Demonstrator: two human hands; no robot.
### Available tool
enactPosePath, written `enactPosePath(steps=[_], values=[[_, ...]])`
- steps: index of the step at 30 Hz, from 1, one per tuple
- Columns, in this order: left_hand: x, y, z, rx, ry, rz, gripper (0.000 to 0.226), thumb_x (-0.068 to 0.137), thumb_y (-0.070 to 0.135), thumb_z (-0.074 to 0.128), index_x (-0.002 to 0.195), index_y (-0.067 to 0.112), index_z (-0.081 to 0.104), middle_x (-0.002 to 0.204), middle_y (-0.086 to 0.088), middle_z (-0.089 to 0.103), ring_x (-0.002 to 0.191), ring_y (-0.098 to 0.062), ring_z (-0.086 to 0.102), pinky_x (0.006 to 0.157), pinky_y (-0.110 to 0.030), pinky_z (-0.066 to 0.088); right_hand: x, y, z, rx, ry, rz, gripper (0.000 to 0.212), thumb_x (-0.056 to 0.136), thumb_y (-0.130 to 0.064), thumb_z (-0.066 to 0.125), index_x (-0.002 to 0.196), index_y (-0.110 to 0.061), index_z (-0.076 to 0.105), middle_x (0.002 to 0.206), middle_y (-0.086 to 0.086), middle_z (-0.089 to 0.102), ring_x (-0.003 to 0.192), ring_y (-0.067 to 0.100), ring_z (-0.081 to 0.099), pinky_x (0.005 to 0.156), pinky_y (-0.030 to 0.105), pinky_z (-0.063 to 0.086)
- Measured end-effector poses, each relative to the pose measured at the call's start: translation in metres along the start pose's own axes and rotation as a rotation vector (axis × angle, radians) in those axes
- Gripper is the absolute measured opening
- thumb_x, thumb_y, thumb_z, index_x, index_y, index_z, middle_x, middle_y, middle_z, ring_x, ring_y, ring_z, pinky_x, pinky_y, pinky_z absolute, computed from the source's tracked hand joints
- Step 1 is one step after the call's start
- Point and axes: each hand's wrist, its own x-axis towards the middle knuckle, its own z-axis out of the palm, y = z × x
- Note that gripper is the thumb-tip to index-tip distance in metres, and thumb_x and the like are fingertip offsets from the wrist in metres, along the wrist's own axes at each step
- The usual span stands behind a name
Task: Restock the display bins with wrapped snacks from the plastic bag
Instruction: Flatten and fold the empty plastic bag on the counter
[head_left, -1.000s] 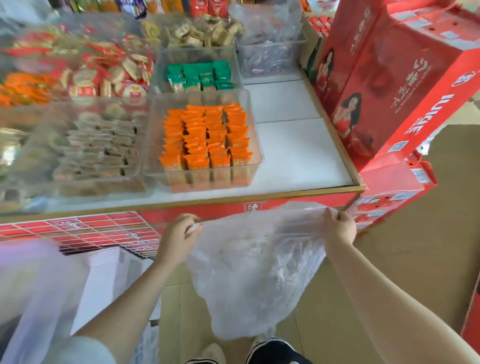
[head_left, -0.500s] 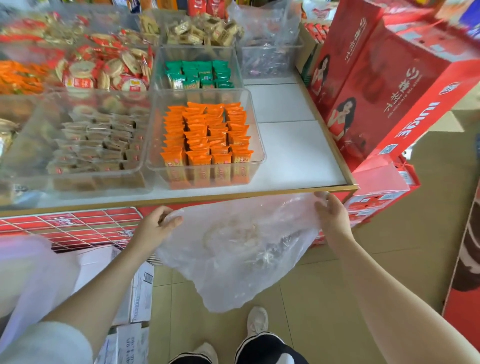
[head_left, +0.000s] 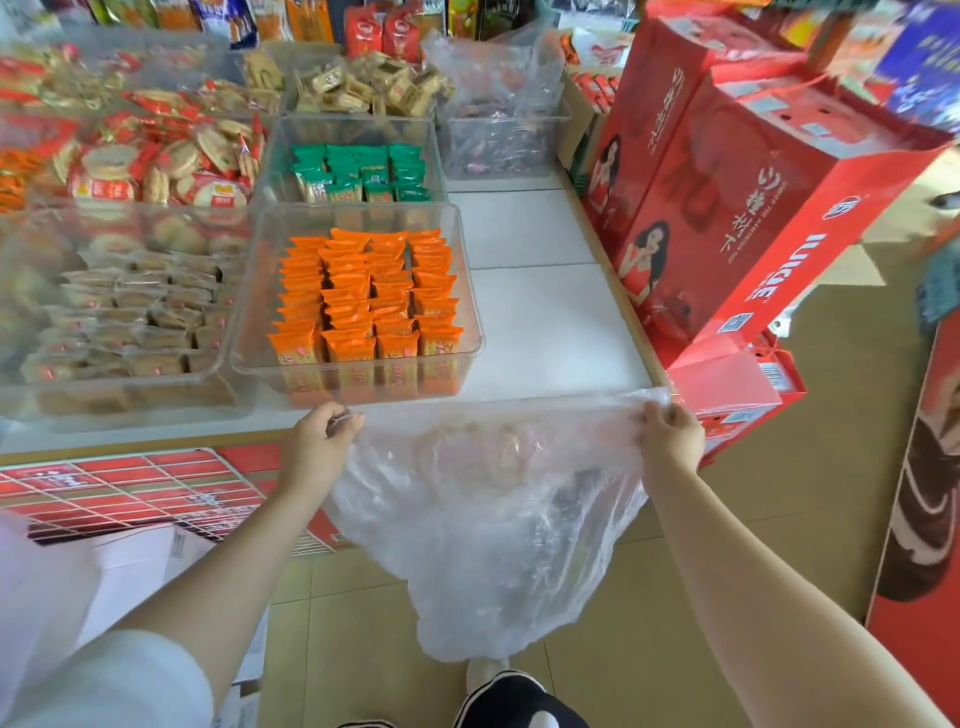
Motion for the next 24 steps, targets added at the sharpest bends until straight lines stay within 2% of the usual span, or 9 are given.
enactPosePath(steps=[3,6,9,12,15,17,20,21,24], values=[[-0.003,0.013,0.007,0.033,-0.057,0.049,0.023,0.092,0.023,0.057,0.071,0.017,0.052,0.062,0.009,0.048,0.061,-0.010,0.043,0.053,-0.023,0.031,0.014,-0.001,-0.001,-0.223,-0.051,0.086,0.027,0.096,-0.020,0.047,0.114,0.000,0.052,0.108,0.015,0.057,0.100,0.032,0.052,0.075,0.033,0.039],[-0.004,0.040,0.016,-0.001,-0.166,0.139,0.025,0.092,0.024,0.057,0.068,0.016,0.055,0.058,0.005,0.046,0.057,-0.010,0.041,0.055,-0.027,0.029,0.005,-0.010,0.009,-0.513,-0.125,-0.246,0.074,0.088,-0.029,0.062,0.145,-0.001,0.022,0.151,0.023,0.022,0.139,0.036,0.022,0.112,0.041,0.021],[-0.009,0.072,0.028,0.036,-0.319,0.287,0.018,0.090,0.022,0.059,0.076,0.012,0.063,0.059,0.005,0.051,0.053,-0.002,0.042,0.054,-0.022,0.031,-0.045,-0.031,0.030,-0.365,-0.521,-0.845,0.067,0.081,-0.044,0.062,0.136,-0.008,0.046,0.143,0.018,0.040,0.135,0.030,0.032,0.111,0.041,0.023],[-0.015,0.093,0.033,-0.018,-0.291,0.356,0.015,0.090,0.024,0.059,0.081,0.012,0.064,0.055,0.009,0.050,0.047,0.001,0.044,0.048,-0.014,0.031,-0.089,-0.049,0.046,-0.405,-0.810,-1.058,0.050,0.084,-0.041,0.059,0.124,-0.011,0.056,0.118,0.006,0.063,0.114,0.022,0.053,0.108,0.033,0.025],[-0.019,0.094,0.025,-0.227,-0.314,0.269,0.034,0.081,0.060,0.053,0.093,0.029,0.058,0.078,0.014,0.062,0.066,0.007,0.056,0.062,-0.011,0.041,-0.089,-0.066,0.046,-0.197,-0.803,-0.835,0.010,0.091,-0.017,0.060,0.094,-0.007,0.059,0.072,0.002,0.055,0.065,0.012,0.045,0.063,0.019,0.034],[-0.018,0.078,0.016,-0.223,-0.387,0.219,0.062,0.060,0.086,0.048,0.100,0.039,0.053,0.099,0.022,0.061,0.088,0.012,0.058,0.076,-0.009,0.044,-0.076,-0.072,0.041,-0.045,-0.773,-0.616,0.018,0.093,-0.015,0.054,0.076,-0.014,0.050,0.062,-0.004,0.041,0.055,0.007,0.034,0.051,0.019,0.028],[-0.013,0.047,0.008,-0.007,-0.451,0.172,0.041,0.064,0.059,0.073,0.092,0.034,0.058,0.095,0.014,0.065,0.087,-0.005,0.062,0.077,-0.025,0.047,-0.048,-0.072,0.034,0.120,-0.666,-0.350,0.025,0.097,-0.019,0.047,0.074,-0.009,0.049,0.065,0.003,0.040,0.058,0.011,0.037,0.051,0.024,0.029],[-0.013,0.041,0.008,0.086,-0.453,0.192,0.024,0.073,0.043,0.074,0.082,0.027,0.058,0.081,0.009,0.062,0.074,-0.010,0.058,0.069,-0.028,0.044,-0.037,-0.069,0.033,0.150,-0.629,-0.277,0.027,0.097,-0.021,0.045,0.077,-0.004,0.049,0.068,0.007,0.040,0.060,0.015,0.037,0.053,0.025,0.029],[-0.016,0.037,0.013,0.135,-0.451,0.221,0.032,0.089,0.025,0.061,0.064,0.016,0.044,0.062,0.004,0.039,0.056,-0.009,0.034,0.056,-0.028,0.024,-0.020,-0.059,0.033,0.017,-0.570,-0.232,0.027,0.098,-0.023,0.039,0.077,-0.009,0.050,0.072,0.004,0.041,0.066,0.017,0.037,0.056,0.024,0.033]])
